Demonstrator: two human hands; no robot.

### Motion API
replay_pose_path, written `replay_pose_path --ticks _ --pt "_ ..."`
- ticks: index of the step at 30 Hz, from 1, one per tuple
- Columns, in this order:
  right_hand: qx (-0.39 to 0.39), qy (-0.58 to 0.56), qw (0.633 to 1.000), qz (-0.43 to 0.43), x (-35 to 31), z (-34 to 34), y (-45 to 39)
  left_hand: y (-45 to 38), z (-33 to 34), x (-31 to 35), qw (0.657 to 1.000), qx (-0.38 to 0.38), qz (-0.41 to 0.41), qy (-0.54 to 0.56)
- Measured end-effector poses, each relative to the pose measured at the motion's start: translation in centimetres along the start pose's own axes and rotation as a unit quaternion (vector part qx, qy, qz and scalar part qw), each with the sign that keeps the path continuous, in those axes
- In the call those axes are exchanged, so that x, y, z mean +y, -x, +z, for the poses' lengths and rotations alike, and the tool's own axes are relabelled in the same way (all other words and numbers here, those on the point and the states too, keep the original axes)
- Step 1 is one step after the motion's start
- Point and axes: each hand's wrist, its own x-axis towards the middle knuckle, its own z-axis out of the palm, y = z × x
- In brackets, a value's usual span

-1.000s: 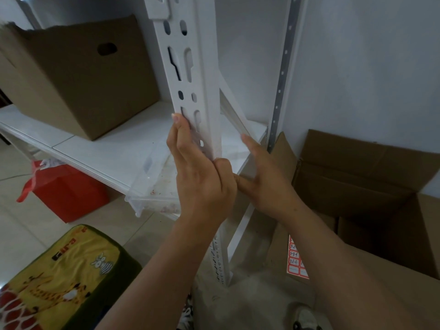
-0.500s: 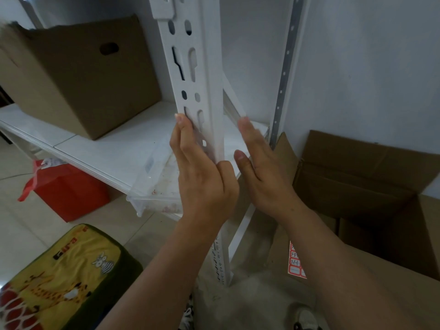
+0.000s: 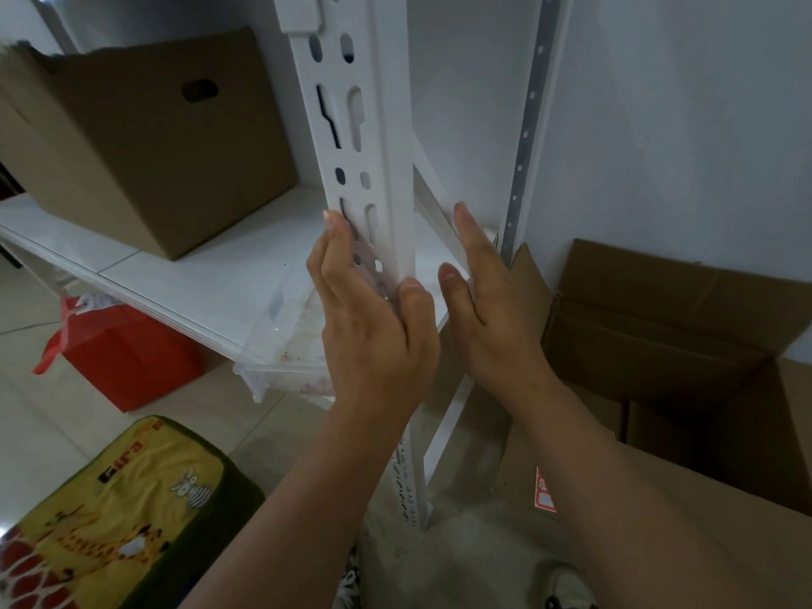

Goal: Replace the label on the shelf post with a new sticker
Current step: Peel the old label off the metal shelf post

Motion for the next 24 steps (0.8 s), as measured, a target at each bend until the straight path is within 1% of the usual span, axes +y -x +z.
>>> replay_pose_path --ticks 2,3,5,9,15,24 --pt "-0.039 0.002 0.999 -0.009 0.22 0.29 0.04 0.06 0.15 0.07 1.000 0.002 -0.008 -0.003" --pt "-0.046 -0.002 0.999 -0.016 0.33 0.42 0.08 0.04 0.20 0.16 1.000 0.003 -0.014 -0.002" --pt "-0.047 -0.008 0.999 -0.024 0.47 0.50 0.09 -0.04 0.35 0.36 1.000 0.006 -0.027 0.002" --pt "-0.054 0.001 0.998 -0.013 0.69 0.45 -0.01 -0.02 0.45 0.49 0.999 0.000 -0.032 0.013" --pt "-0.058 0.004 0.998 -0.022 0.63 0.44 0.07 0.02 0.16 -0.10 1.000 0.002 -0.008 -0.018" --pt "-0.063 0.006 0.998 -0.012 0.69 0.40 0.01 0.18 0.49 -0.17 0.999 -0.007 -0.011 -0.036"
